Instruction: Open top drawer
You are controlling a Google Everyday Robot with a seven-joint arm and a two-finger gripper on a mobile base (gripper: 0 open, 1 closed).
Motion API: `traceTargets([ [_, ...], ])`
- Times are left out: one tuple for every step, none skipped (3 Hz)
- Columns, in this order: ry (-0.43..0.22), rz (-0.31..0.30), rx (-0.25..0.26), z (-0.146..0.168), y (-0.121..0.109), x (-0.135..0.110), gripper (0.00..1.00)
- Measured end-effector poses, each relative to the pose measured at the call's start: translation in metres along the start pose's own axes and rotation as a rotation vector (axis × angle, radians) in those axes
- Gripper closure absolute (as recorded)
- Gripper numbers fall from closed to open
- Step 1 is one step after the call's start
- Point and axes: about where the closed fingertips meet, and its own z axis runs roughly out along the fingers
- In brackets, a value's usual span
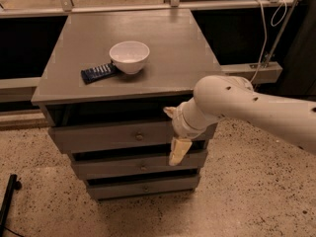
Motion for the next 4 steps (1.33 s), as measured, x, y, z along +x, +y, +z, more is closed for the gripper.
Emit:
traceTargets([
  [0.092,0.017,-0.008,0.018,-0.007,0.017,0.00],
  [0.174,0.049,0.019,0.032,-0.019,0.032,0.00],
  [0.210,0.052,0.044,0.033,-0.030,0.039,0.00],
  [0.202,0.073,0.037,0.041,-0.038,0.046,0.04],
])
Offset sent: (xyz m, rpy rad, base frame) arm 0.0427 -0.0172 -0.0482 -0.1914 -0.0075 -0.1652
